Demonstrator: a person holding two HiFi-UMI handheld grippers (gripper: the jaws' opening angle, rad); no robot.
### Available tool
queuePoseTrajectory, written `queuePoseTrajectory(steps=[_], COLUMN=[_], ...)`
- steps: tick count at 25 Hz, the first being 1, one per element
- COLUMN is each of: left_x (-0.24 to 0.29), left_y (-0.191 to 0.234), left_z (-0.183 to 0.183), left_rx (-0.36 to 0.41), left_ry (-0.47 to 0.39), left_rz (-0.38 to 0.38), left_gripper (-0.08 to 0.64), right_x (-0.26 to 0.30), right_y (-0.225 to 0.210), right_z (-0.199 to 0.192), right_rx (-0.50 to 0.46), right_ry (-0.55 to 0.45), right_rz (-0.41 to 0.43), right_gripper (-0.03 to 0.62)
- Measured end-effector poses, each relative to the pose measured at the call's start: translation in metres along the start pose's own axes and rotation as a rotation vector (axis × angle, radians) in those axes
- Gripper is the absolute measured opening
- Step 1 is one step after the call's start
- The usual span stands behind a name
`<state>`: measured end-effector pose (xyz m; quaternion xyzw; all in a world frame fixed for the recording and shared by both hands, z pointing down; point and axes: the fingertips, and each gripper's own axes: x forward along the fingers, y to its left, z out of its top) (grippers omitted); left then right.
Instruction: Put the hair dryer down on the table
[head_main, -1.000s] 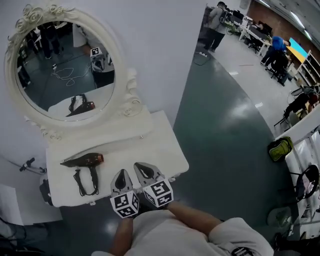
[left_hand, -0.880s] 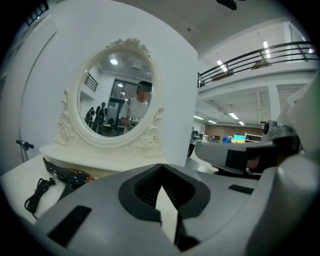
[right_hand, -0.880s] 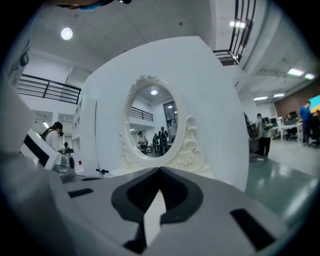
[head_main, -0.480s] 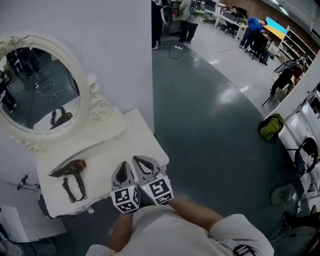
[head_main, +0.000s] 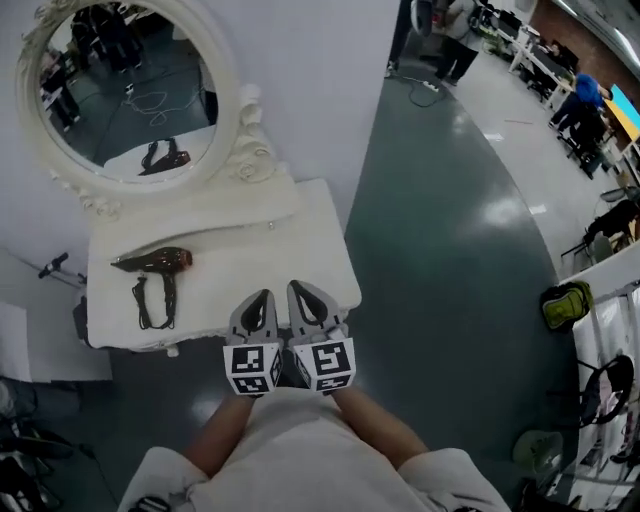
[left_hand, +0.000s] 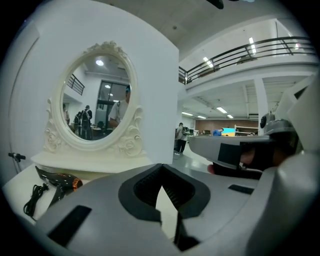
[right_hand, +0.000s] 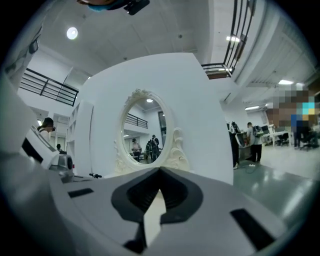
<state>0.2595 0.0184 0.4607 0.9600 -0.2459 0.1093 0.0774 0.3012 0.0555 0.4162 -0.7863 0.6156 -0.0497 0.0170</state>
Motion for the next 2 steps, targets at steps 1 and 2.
queuePoseTrajectory(steps=[1, 2], left_x=[0.0009, 0.0015], left_y=[0.0026, 0.0055], left_z=[-0.004, -0.0081], left_rx=[0.005, 0.01], left_ry=[0.009, 0.019], left_rz=[-0.005, -0.009], left_gripper=[0.008, 0.006], right_x=[0.0021, 0.0042], right_y=[-0.0006, -0.001], right_z=[-0.0028, -0.0058], right_rx=[0.013, 0.027], right_ry=[-0.001, -0.002], right_rz=[-0.011, -0.022], right_gripper=[0.015, 0.015])
